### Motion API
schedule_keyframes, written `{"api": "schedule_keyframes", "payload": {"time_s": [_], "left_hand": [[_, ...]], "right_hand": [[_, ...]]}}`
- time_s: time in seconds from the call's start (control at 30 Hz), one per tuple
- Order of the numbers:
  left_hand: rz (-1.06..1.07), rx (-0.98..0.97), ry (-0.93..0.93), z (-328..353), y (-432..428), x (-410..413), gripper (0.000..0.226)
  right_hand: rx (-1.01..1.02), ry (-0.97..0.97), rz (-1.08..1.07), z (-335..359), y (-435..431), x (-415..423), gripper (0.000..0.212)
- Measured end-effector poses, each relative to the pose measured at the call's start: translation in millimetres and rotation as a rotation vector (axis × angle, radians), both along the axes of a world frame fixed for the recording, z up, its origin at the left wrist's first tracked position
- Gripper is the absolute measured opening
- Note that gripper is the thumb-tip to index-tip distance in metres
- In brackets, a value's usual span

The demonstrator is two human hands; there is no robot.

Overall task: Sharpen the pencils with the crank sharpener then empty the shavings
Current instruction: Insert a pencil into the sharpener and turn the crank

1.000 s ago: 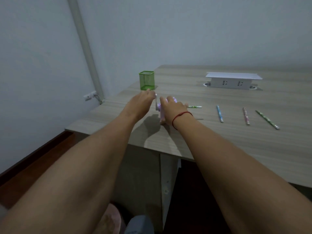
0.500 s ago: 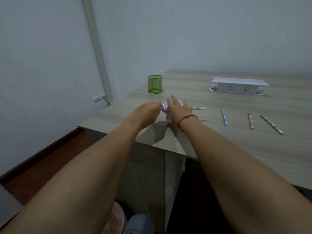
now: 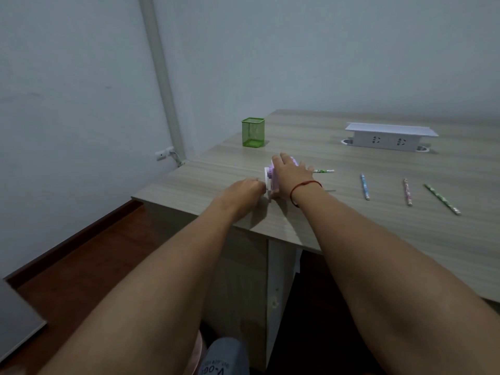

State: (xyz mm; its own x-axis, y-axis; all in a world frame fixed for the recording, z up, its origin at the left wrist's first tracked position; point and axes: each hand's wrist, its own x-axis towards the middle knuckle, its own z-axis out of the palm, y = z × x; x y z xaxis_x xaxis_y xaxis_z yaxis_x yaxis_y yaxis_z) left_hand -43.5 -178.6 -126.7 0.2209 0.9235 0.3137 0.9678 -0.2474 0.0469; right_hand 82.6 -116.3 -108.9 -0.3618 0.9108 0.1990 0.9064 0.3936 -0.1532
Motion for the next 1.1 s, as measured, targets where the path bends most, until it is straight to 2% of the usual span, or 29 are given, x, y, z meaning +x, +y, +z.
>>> {"api": "schedule_keyframes", "payload": {"time_s": [0.17,0.33,0.47,0.63,0.83,1.0,1.1], "left_hand": [[0.035,-0.061,-0.044,-4,12,-2,0.020],[0.054,-0.086,0.057,-6,34,-8,0.021],[0.085,0.017,0.167,7,55,-13,0.028],[0.011,0.172,0.163,31,69,-22,0.032],[-0.049,0.283,0.053,21,48,-20,0.031],[-0.085,0.307,-0.020,0,21,-15,0.027],[-0.064,0.277,-0.104,-9,13,-8,0.027]], "right_hand": [[0.085,0.009,0.045,-5,-2,5,0.072],[0.103,0.005,0.078,-9,-2,6,0.078],[0.110,0.007,0.062,-9,-1,6,0.082],[0.068,-0.040,0.003,-3,4,0,0.083],[0.072,-0.057,-0.045,-1,5,-4,0.062],[0.036,-0.060,-0.033,-3,15,-8,0.074],[0.034,-0.051,-0.034,-4,17,-9,0.071]]}}
